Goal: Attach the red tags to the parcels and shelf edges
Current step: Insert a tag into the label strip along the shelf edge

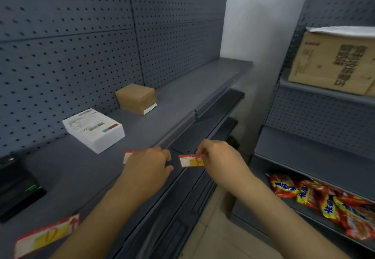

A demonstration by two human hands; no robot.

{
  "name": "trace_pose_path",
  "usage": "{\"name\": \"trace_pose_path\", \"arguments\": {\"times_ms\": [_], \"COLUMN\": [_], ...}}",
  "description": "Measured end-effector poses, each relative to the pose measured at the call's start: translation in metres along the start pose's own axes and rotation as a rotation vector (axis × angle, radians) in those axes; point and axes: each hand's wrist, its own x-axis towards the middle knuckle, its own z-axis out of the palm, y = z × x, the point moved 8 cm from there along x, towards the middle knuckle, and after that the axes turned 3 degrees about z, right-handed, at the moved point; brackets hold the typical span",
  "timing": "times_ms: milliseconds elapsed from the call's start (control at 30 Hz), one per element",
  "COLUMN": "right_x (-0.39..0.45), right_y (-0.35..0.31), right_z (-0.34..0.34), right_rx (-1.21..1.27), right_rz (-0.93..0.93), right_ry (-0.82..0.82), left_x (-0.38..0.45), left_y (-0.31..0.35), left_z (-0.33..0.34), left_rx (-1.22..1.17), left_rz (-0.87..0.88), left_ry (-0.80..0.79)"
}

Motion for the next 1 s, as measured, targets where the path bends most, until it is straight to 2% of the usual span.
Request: {"name": "trace_pose_path", "arguments": {"times_ms": [200,400,533,633,700,1000], "right_x": [0.072,0.13,0.166,0.192,0.207,0.243], "right_y": [0.053,0.079,0.081,0.079,0.075,0.055], "right_z": [-0.004,0.003,0.019,0.029,0.034,0.04], "right_rx": [0.026,0.024,0.039,0.034,0.052,0.172], "right_rz": [-0.085,-0.178,-0.242,-0.284,-0.309,-0.451], "right_ry": [-0.038,-0.095,-0.147,-0.163,-0.167,-0.227], "left_x": [0.081,0.123,0.144,0.158,0.167,0.173], "left_y": [0.018,0.012,-0.003,-0.011,-0.011,-0.015], "left_z": [0.033,0.06,0.075,0.082,0.08,0.088], "left_rx": [0.095,0.138,0.187,0.189,0.167,0.155], "left_rz": [-0.094,-0.238,-0.313,-0.34,-0.321,-0.415], "left_ry": [-0.055,-0.093,-0.135,-0.106,-0.009,-0.004]}}
